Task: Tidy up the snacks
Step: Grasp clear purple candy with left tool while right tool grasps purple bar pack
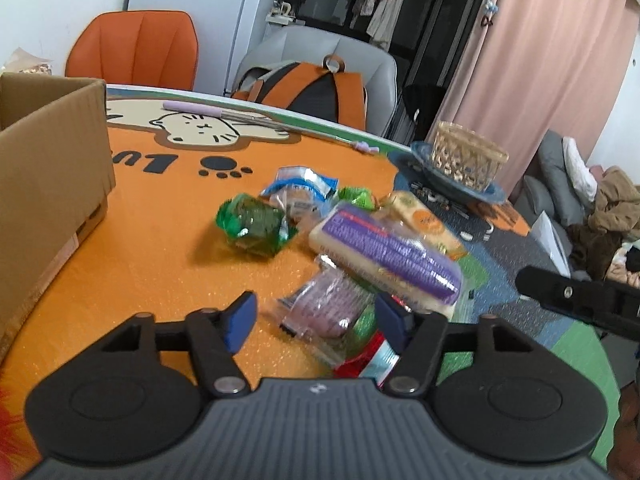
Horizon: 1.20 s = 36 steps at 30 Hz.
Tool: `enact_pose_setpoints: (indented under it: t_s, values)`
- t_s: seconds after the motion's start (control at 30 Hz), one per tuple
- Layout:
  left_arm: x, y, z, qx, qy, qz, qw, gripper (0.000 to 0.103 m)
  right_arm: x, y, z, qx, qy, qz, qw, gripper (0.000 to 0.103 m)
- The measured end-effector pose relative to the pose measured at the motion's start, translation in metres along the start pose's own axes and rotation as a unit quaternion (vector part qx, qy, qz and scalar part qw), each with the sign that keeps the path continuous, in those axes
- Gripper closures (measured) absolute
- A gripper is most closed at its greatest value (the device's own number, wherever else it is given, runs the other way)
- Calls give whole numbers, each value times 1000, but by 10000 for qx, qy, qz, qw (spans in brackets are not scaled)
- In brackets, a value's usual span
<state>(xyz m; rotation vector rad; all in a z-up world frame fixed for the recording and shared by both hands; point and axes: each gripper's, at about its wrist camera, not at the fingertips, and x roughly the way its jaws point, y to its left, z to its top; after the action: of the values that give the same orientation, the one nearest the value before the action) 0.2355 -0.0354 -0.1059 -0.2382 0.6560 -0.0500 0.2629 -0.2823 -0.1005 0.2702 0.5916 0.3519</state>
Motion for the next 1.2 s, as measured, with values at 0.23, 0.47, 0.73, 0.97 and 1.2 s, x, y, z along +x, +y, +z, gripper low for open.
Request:
enact_pose_setpoints:
  t_s: [0.23,0.47,0.73,0.97,1.2]
  values:
    - [-7,10,-1,-122,8,12,9999,63,7,9,0,-57,9,134,9999,37]
    - [-20,22,-5,-206,-8,149,9997,70,20,18,0,-150,69,270,9995,37]
    - [-25,32,-5,-316,-44,251,9992,70,40,34,4,-396,131,344,9985,37]
    - [-24,31,-6,-275,-64,254,9993,67,61,42,4,-650,247,272,9972,37]
    - [-17,20,-9,-31,-199,477,9987,57,72,50,-6,-898,499,225,9945,38]
